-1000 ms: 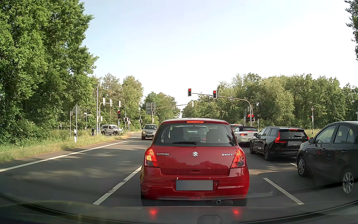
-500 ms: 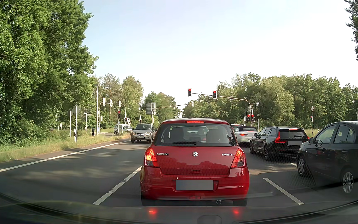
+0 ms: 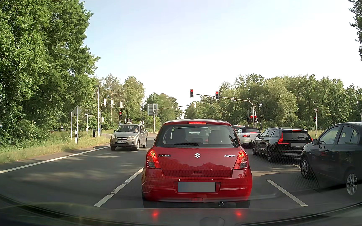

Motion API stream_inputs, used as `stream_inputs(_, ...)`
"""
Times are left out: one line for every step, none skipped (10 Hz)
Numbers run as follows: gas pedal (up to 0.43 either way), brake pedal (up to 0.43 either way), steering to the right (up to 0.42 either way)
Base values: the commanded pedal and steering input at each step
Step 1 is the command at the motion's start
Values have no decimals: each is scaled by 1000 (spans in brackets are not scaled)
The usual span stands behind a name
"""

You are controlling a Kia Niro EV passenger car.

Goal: Follow the waypoints while adhering to traffic rules and regulations

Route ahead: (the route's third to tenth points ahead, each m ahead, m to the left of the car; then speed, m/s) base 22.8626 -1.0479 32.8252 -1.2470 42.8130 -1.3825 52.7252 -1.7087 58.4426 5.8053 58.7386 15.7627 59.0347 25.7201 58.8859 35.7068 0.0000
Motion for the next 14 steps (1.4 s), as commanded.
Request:
stream_inputs(0, 274, 0)
stream_inputs(0, 268, 0)
stream_inputs(0, 268, 0)
stream_inputs(0, 274, 0)
stream_inputs(0, 268, 0)
stream_inputs(0, 268, 0)
stream_inputs(0, 268, 0)
stream_inputs(0, 268, 0)
stream_inputs(0, 268, 0)
stream_inputs(0, 268, 0)
stream_inputs(0, 268, 0)
stream_inputs(0, 268, 0)
stream_inputs(0, 268, 0)
stream_inputs(0, 268, 0)
